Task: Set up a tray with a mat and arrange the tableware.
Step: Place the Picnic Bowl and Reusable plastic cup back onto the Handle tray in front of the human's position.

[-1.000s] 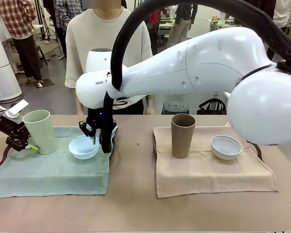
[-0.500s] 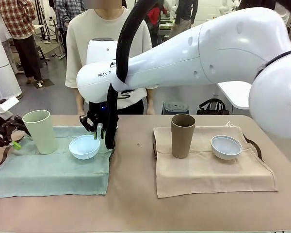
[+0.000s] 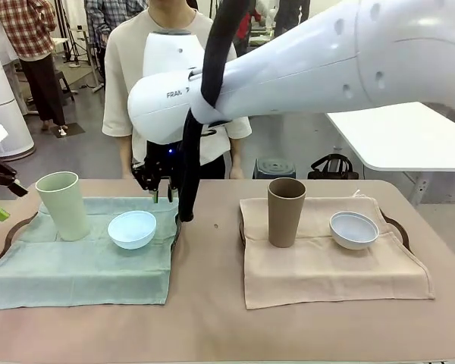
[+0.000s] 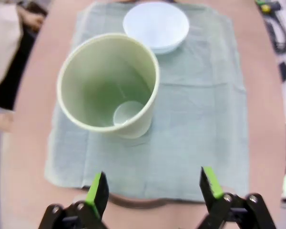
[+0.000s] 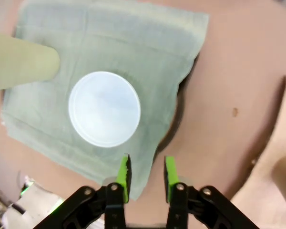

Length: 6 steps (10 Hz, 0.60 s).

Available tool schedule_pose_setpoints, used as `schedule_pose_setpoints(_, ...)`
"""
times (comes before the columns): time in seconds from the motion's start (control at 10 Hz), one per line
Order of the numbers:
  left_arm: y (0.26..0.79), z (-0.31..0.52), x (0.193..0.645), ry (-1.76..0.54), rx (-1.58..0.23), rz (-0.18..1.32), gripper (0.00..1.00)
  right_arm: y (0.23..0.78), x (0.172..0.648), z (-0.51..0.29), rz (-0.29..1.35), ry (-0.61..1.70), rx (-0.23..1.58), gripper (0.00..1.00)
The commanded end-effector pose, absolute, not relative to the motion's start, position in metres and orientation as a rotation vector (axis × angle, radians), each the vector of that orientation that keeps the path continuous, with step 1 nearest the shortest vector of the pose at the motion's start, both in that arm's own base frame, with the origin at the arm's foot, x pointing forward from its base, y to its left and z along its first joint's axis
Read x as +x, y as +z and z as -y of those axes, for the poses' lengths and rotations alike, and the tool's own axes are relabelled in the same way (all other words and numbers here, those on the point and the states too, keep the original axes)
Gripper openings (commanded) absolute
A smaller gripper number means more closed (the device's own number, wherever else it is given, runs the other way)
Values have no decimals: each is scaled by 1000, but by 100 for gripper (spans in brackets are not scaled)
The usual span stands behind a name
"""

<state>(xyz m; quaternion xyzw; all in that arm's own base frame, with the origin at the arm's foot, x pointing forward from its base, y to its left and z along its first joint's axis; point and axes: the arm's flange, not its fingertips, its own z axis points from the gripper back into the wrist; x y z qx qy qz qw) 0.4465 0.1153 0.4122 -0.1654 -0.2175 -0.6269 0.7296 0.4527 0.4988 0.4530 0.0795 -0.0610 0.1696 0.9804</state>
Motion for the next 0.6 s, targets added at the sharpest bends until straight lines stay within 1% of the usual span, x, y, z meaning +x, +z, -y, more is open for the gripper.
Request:
schedule_pose_setpoints(0.0, 431, -76, 415, -1174, -239, 418, 100, 462, 430, -472, 127, 300, 165, 64)
schedule_pose_setpoints(0.1, 441, -61, 412, -1129, -226, 405, 100, 473, 425, -466, 127, 277, 151, 66)
schedule_pose_setpoints(0.2, 452, -45, 409, -1097, -207, 393, 100, 485, 418, -462, 128, 257, 140, 84)
schedule_pose_setpoints(0.3, 461, -32, 404, -1075, -178, 344, 100, 496, 409, -456, 135, 241, 130, 86)
schedule_pose_setpoints(0.4, 472, -17, 396, -1069, -138, 319, 100, 509, 398, -448, 139, 225, 129, 100)
schedule_pose_setpoints(0.5, 481, -5, 390, -1073, -132, 281, 100, 516, 390, -439, 138, 207, 125, 100)
